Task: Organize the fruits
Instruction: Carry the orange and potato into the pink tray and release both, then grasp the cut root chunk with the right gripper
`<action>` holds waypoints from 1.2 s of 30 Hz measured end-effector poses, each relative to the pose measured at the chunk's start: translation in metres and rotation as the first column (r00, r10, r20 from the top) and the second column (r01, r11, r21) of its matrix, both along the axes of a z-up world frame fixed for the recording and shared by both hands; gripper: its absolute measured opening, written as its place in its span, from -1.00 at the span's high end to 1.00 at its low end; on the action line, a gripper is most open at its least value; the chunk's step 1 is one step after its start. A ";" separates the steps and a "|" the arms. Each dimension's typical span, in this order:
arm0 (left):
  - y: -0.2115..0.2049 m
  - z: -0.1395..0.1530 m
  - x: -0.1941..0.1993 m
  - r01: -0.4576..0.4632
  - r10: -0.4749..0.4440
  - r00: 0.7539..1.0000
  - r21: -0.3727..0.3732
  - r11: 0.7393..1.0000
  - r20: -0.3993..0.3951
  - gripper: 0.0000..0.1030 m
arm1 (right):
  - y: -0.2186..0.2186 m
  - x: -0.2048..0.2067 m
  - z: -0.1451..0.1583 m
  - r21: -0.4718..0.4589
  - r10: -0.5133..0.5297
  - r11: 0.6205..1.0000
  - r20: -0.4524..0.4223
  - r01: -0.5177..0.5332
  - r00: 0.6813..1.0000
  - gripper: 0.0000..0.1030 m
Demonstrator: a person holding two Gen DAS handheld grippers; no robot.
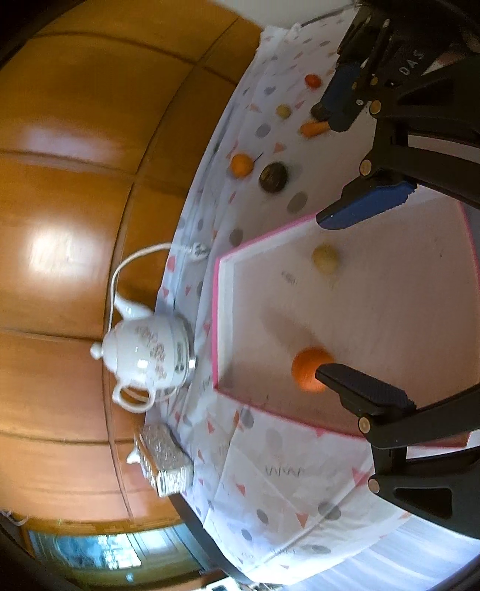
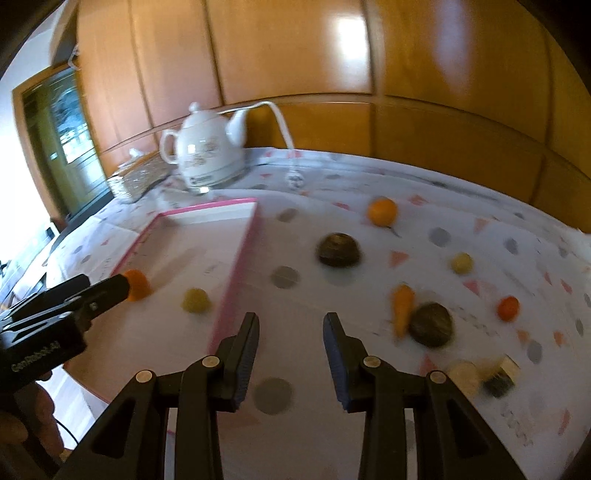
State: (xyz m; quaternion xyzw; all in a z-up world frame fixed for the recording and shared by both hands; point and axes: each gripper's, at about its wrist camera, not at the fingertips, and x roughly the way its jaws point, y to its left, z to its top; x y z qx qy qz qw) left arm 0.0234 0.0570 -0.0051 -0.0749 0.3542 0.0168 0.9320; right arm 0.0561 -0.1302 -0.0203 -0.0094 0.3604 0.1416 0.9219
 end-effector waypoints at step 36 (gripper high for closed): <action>-0.116 -0.026 0.006 0.460 -0.462 0.881 -0.045 0.887 -0.104 -0.46 | -0.154 -0.010 -0.040 -0.030 -0.294 0.956 -0.080 0.293 0.952 0.26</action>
